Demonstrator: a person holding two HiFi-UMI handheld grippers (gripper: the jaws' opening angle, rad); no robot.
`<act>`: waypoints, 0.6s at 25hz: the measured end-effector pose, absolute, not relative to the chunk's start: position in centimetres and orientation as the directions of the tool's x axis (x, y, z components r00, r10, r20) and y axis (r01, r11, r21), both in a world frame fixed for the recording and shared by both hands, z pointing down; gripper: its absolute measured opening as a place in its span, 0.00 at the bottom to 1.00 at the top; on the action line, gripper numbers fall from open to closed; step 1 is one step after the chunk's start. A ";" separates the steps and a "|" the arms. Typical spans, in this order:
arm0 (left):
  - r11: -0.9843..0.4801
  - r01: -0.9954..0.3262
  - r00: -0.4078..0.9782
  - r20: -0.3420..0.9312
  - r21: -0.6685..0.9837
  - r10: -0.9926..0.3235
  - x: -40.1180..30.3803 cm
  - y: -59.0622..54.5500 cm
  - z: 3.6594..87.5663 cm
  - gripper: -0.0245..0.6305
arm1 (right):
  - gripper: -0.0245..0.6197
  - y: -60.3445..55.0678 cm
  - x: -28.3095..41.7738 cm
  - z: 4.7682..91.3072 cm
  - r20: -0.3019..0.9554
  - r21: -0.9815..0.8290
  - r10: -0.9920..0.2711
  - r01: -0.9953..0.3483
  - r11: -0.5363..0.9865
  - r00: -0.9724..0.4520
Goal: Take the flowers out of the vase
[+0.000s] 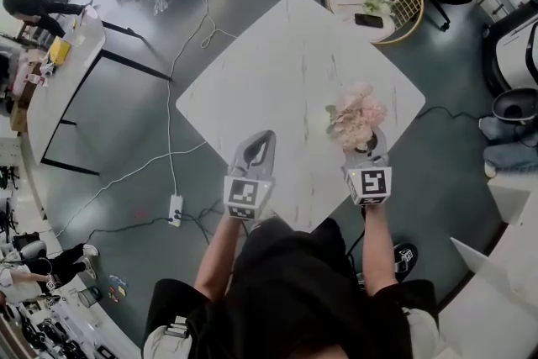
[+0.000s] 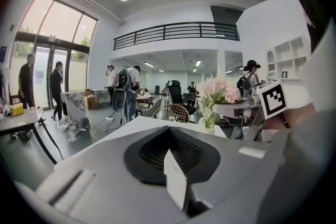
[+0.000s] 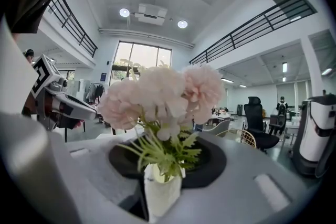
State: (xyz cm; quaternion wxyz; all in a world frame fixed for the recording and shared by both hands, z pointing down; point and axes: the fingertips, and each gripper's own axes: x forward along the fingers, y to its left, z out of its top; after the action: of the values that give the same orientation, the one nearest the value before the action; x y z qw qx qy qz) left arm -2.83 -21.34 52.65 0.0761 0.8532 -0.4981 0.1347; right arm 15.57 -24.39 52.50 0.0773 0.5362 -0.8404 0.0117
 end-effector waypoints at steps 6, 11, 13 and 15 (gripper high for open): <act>-0.491 -0.871 0.470 0.288 -0.003 -0.835 -3.5 -21.3 52.0 0.05 | 0.25 -24.2 15.5 51.1 0.123 0.084 -0.909 -0.909 0.409 -0.398; -0.494 -0.869 0.477 0.273 0.004 -0.836 -3.9 -21.0 51.6 0.05 | 0.25 -23.7 15.5 49.7 0.104 0.096 -0.917 -0.914 0.393 -0.384; -0.497 -0.868 0.480 0.268 0.005 -0.835 -4.0 -20.9 51.5 0.05 | 0.25 -23.6 15.4 49.2 0.101 0.104 -0.919 -0.915 0.390 -0.380; -0.498 -0.867 0.482 0.264 0.006 -0.835 -4.3 -20.8 51.4 0.05 | 0.25 -23.5 15.3 48.8 0.097 0.113 -0.921 -0.915 0.387 -0.377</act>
State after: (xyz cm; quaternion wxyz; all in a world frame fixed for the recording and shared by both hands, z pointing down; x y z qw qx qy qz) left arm -4.28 -20.85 51.40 0.0691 0.8581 -0.4960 0.1138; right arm 15.28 -23.49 48.80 0.0719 0.5534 -0.8296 -0.0201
